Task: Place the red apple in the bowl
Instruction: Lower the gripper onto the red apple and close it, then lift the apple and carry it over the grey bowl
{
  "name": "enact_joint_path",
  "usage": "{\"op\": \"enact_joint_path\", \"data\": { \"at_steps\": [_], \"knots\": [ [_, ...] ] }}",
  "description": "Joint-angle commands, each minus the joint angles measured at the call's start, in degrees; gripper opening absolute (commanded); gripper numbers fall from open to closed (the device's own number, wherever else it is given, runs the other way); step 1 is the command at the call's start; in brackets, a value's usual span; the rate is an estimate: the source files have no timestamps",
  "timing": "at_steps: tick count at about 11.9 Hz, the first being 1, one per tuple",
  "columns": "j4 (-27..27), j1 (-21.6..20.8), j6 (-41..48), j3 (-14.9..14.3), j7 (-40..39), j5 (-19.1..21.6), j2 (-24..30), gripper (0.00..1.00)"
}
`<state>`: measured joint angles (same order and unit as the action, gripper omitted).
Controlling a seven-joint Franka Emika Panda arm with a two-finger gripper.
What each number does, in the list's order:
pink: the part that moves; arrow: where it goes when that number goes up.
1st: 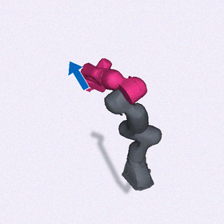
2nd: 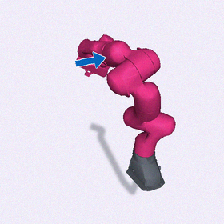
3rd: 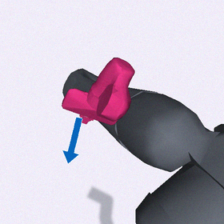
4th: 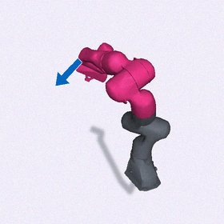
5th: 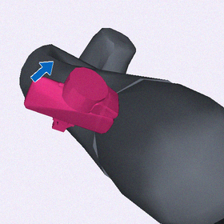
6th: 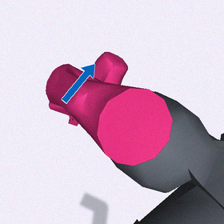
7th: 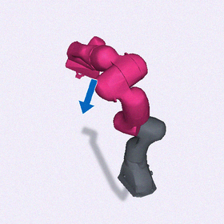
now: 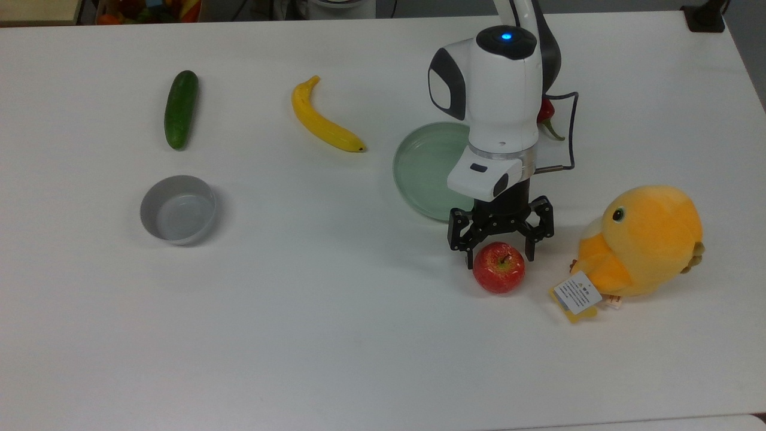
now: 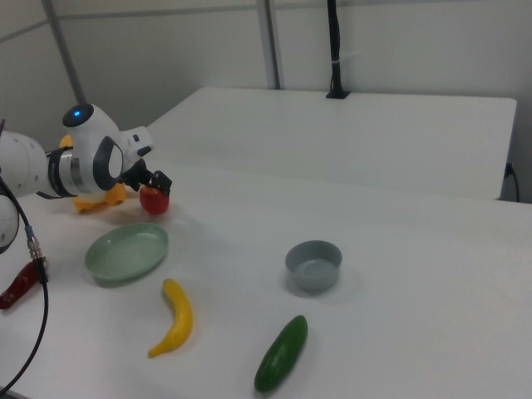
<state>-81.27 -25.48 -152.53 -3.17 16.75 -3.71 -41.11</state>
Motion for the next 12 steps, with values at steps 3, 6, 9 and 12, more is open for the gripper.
{"op": "enact_joint_path", "data": {
  "at_steps": [3, 6, 9, 12],
  "knots": [
    [1.47, -0.27, -0.66, -0.26, 1.53, -3.4, -1.61, 0.29],
    [1.38, -0.36, -0.49, -0.35, 1.62, -3.41, -1.08, 0.29],
    [1.03, 1.3, -0.05, -0.79, 1.62, -3.32, 1.11, 0.29],
    [-0.55, 6.82, 3.02, -1.4, 1.36, -3.32, 5.33, 0.29]
  ]
}}
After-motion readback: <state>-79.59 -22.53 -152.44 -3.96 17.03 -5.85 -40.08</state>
